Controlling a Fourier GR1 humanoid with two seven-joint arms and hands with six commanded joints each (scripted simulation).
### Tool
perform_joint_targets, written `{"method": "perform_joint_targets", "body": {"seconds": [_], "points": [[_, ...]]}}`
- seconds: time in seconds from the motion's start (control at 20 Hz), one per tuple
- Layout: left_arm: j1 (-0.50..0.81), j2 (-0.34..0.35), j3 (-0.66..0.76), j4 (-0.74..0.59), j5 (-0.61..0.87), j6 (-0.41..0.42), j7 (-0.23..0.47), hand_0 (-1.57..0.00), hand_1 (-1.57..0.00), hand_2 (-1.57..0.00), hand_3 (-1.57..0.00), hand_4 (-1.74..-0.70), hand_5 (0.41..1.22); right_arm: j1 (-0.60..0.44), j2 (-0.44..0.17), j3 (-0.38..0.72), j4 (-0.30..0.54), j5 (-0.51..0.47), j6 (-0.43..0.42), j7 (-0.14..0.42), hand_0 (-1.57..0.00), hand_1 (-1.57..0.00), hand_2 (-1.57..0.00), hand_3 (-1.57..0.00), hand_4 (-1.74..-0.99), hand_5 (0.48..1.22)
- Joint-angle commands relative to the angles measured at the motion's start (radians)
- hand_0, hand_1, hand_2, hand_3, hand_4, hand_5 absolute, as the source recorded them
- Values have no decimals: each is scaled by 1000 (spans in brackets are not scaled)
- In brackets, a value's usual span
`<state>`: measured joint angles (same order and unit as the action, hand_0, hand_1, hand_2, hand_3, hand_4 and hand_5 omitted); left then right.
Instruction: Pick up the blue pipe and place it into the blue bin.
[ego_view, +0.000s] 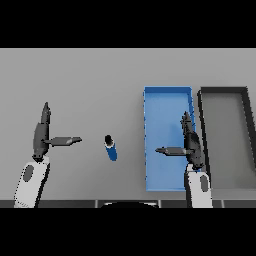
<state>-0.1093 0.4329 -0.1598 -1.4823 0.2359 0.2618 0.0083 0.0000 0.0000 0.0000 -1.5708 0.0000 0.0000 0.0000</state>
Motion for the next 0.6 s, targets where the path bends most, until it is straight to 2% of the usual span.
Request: {"method": "perform_joint_targets", "body": {"seconds": [0.0,0.25,0.3,0.35,0.45,0.55], "points": [[0,0,0,0,0,0,-5,1,1,1,1,-967,594,0,0,0,0,0,-1,0,1,1,1,1,-1210,594],[1,1,-2,-6,-1,1,-2,1,1,1,1,-967,594,-1,1,0,6,0,0,-1,1,1,1,1,-1210,594],[9,75,-36,-16,-4,-122,-50,1,1,1,1,-967,594,12,-75,33,-19,80,18,-50,1,1,1,1,-1210,594],[10,124,-52,-6,-1,-208,-84,1,1,1,1,-969,595,37,-106,70,-49,134,31,-82,1,1,1,1,-1206,592],[13,168,-70,17,-8,-289,-111,1,1,1,1,-971,596,53,-138,104,-80,189,41,-90,1,1,1,1,-1195,588],[5,182,-76,16,-8,-316,-122,1,1,1,1,-968,597,50,-147,114,-99,207,43,-63,1,1,1,1,-1190,586]]}}
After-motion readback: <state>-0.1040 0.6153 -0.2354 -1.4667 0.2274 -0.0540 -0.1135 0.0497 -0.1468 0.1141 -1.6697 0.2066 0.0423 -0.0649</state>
